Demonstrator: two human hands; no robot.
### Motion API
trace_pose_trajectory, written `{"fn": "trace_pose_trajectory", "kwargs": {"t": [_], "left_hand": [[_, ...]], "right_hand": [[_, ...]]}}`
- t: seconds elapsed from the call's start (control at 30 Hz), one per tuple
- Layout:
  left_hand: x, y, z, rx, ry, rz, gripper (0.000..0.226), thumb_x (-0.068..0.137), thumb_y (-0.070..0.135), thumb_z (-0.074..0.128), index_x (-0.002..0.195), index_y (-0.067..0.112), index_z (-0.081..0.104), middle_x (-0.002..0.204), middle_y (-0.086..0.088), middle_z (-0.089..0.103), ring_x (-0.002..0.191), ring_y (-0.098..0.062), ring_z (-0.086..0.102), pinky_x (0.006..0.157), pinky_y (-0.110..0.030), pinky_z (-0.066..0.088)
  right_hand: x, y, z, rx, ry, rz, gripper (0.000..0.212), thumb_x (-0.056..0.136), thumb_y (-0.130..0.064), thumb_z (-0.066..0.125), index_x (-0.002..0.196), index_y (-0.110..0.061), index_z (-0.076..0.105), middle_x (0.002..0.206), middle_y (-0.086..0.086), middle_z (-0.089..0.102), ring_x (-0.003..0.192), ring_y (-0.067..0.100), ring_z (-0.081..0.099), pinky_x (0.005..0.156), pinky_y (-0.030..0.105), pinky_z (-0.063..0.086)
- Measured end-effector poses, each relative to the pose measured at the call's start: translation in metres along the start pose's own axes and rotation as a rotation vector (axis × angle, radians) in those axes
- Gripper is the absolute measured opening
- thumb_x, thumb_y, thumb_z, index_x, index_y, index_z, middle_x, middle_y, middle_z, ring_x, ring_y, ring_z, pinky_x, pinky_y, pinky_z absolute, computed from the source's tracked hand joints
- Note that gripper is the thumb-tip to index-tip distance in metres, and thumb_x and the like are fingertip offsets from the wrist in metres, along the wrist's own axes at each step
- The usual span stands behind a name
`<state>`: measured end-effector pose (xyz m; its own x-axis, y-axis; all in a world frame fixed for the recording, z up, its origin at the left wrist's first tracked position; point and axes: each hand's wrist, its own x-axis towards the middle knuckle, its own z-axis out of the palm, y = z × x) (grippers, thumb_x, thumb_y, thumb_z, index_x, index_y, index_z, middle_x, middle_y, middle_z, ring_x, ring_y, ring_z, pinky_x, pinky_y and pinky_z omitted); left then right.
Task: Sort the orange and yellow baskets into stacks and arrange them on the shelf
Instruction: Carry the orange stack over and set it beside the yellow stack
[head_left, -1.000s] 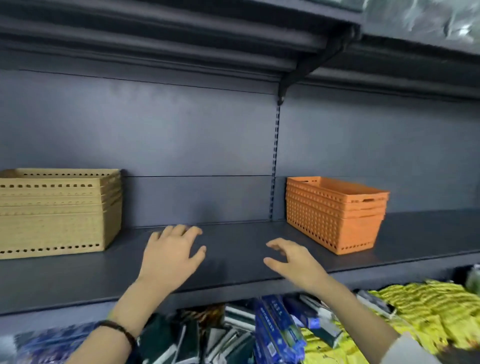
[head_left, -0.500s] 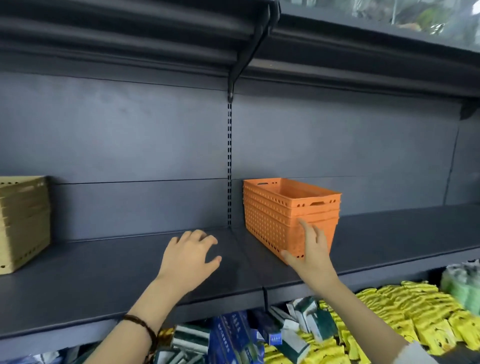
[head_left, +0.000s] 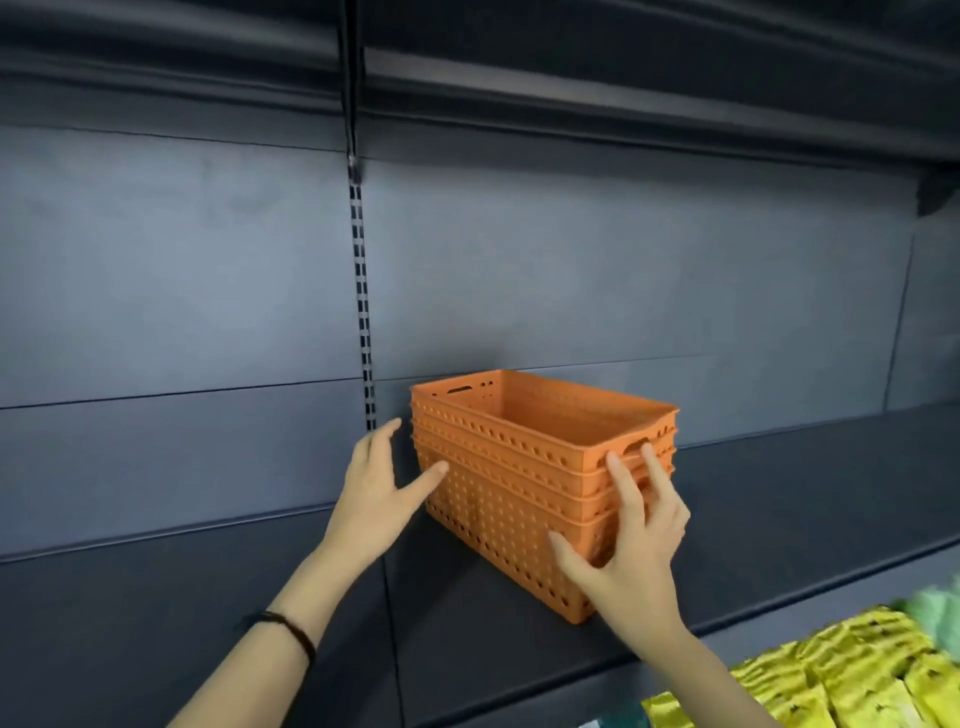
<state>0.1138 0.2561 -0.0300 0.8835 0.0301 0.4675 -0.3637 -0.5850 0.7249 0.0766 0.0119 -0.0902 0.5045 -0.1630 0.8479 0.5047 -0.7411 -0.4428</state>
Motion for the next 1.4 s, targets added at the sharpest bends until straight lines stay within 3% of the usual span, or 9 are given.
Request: {"fn": "trace_pose_trajectory", "kwargs": {"t": [0.1, 0.3, 0.43, 0.6, 0.77, 0.9, 1.1, 1.3, 1.4], "left_hand": [[0.011, 0.016, 0.037, -0.052, 0.056, 0.006, 0.107, 0.069, 0.066, 0.06, 0.153, 0.022, 0.01, 0.158, 0.0, 0.017, 0.145, -0.014, 0.016, 0.115, -0.037, 0.018], [0.034, 0.035, 0.093, -0.314, 0.182, -0.15, 0.138, 0.052, 0.066, 0.079, 0.154, 0.02, -0.002, 0.157, -0.001, 0.024, 0.143, -0.017, 0.026, 0.116, -0.046, 0.025], [0.032, 0.046, 0.127, -0.351, 0.202, -0.161, 0.1, 0.075, 0.031, 0.077, 0.15, 0.025, 0.01, 0.129, 0.008, 0.045, 0.116, -0.01, 0.046, 0.094, -0.028, 0.037], [0.017, 0.055, 0.143, -0.306, 0.257, -0.148, 0.078, 0.076, 0.03, 0.077, 0.139, 0.03, 0.03, 0.109, 0.022, 0.054, 0.098, 0.004, 0.055, 0.074, -0.018, 0.045], [0.003, 0.068, 0.145, -0.427, 0.197, -0.167, 0.086, 0.076, 0.04, 0.073, 0.141, 0.038, 0.016, 0.124, 0.023, 0.047, 0.108, 0.008, 0.048, 0.078, -0.015, 0.043], [-0.01, 0.081, 0.136, -0.448, 0.232, -0.175, 0.076, 0.074, 0.043, 0.066, 0.135, 0.04, 0.022, 0.121, 0.022, 0.049, 0.109, 0.006, 0.049, 0.096, -0.034, 0.045], [-0.042, 0.083, 0.093, -0.423, 0.393, -0.169, 0.074, 0.078, 0.047, 0.065, 0.139, 0.038, 0.025, 0.128, 0.018, 0.052, 0.119, -0.003, 0.053, 0.102, -0.046, 0.045], [-0.089, 0.075, 0.016, -0.343, 0.534, -0.181, 0.061, 0.088, 0.032, 0.062, 0.137, 0.039, 0.026, 0.126, 0.017, 0.051, 0.111, 0.004, 0.051, 0.093, -0.031, 0.044], [-0.124, 0.059, -0.029, -0.322, 0.593, -0.226, 0.062, 0.087, 0.033, 0.063, 0.137, 0.039, 0.027, 0.127, 0.014, 0.053, 0.114, -0.001, 0.052, 0.095, -0.035, 0.044]], "right_hand": [[0.016, 0.048, -0.025, 0.157, -0.029, -0.027, 0.091, 0.069, -0.051, 0.069, 0.143, -0.054, 0.017, 0.159, -0.013, 0.011, 0.142, 0.006, 0.012, 0.112, 0.046, 0.023], [0.061, 0.133, -0.055, 0.384, -0.22, -0.022, 0.094, 0.071, -0.037, 0.077, 0.143, -0.05, 0.018, 0.157, -0.017, 0.013, 0.147, 0.016, 0.022, 0.111, 0.048, 0.036], [0.087, 0.172, -0.059, 0.481, -0.365, 0.044, 0.093, 0.072, -0.028, 0.077, 0.136, -0.061, 0.017, 0.158, -0.008, 0.02, 0.142, 0.004, 0.027, 0.114, 0.029, 0.034], [0.098, 0.195, -0.048, 0.636, -0.418, 0.204, 0.091, 0.083, -0.018, 0.067, 0.137, -0.066, 0.011, 0.145, -0.004, 0.039, 0.132, 0.004, 0.041, 0.112, 0.041, 0.037], [0.098, 0.177, -0.046, 0.88, -0.431, 0.362, 0.089, 0.078, -0.04, 0.065, 0.14, -0.062, 0.005, 0.138, -0.02, 0.047, 0.116, -0.012, 0.052, 0.1, 0.031, 0.044], [0.098, 0.165, -0.048, 0.927, -0.358, 0.354, 0.08, 0.084, -0.042, 0.057, 0.148, -0.052, 0.01, 0.136, -0.024, 0.048, 0.11, -0.019, 0.052, 0.083, 0.014, 0.046], [0.107, 0.114, -0.042, 1.012, -0.371, 0.274, 0.07, 0.085, -0.045, 0.054, 0.143, -0.058, 0.016, 0.139, -0.024, 0.047, 0.115, -0.016, 0.051, 0.091, 0.021, 0.043], [0.089, 0.038, -0.007, 1.124, -0.496, 0.226, 0.067, 0.09, -0.04, 0.052, 0.146, -0.052, 0.018, 0.134, -0.023, 0.051, 0.114, -0.013, 0.053, 0.09, 0.02, 0.044], [0.065, -0.01, 0.017, 1.174, -0.567, 0.226, 0.065, 0.091, -0.039, 0.053, 0.145, -0.054, 0.019, 0.131, -0.024, 0.054, 0.113, -0.011, 0.056, 0.091, 0.024, 0.045]]}}
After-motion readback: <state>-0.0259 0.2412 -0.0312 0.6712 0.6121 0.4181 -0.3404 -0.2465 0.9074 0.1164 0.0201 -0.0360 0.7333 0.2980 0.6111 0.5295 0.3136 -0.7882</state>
